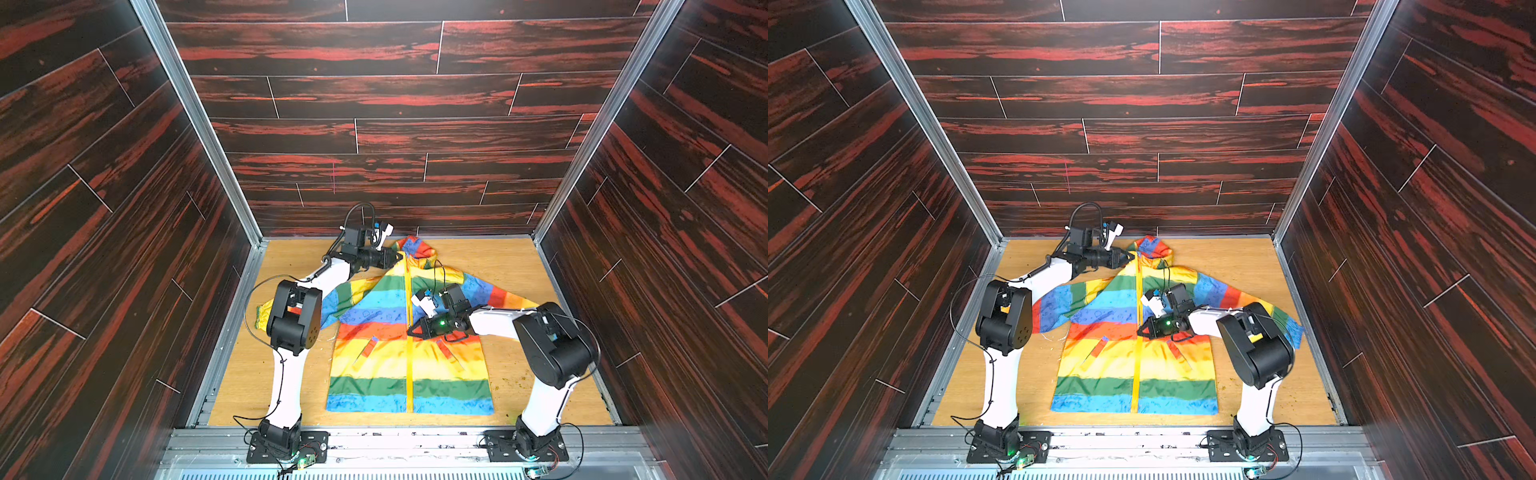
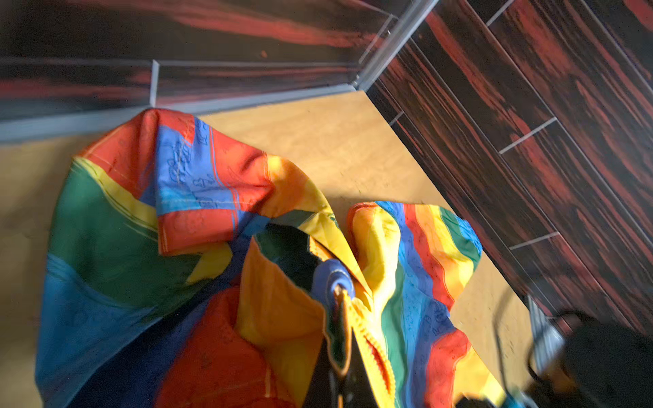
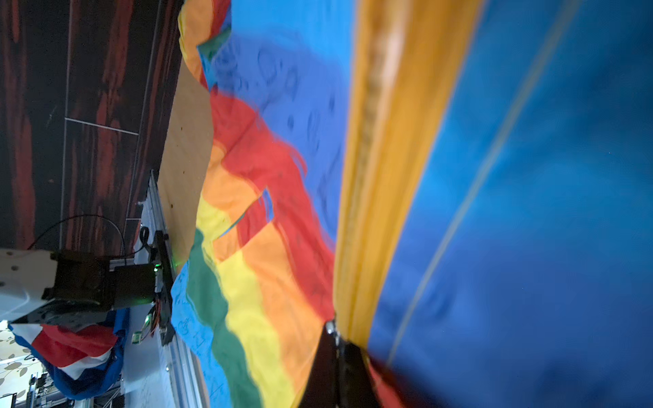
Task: Unzip the jacket
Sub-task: Unzip the zipper on the jacket.
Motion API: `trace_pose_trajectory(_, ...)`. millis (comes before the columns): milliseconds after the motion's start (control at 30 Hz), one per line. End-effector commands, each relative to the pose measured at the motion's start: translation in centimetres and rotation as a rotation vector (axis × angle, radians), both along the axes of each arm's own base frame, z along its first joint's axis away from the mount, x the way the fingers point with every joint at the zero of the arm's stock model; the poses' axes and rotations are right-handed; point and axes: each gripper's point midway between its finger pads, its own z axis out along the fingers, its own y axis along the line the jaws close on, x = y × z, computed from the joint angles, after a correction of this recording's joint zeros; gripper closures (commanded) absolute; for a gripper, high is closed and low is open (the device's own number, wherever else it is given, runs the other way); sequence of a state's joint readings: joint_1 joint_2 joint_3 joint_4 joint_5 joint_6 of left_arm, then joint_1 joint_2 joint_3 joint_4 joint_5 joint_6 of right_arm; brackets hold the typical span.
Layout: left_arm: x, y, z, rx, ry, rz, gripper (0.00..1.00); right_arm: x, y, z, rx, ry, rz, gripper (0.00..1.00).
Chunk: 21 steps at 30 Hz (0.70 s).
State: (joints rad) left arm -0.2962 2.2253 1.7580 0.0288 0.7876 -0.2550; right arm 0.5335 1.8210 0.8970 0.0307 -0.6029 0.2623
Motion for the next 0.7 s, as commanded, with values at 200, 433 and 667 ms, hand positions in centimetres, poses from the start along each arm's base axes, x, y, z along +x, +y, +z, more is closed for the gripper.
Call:
trace_pose_trajectory(200, 4.3, 1.3, 0.5, 0.012, -0.074, 0.064, 1.0, -6.2, -1.1, -1.7, -0.099, 0.169, 0.02, 1.0)
trace_pose_trajectory(433, 6.3, 1.8, -0.8, 0.033, -0.072, 0.072, 1.0, -9.6, -0.9, -2.5, -0.148, 0.25, 0.031, 1.0)
trace_pose_trajectory(667, 7.7, 2.0, -1.5, 0.04, -0.077, 0.072, 1.0, -11.8, -1.6, -2.1, -0.17, 0.286, 0.026, 1.0)
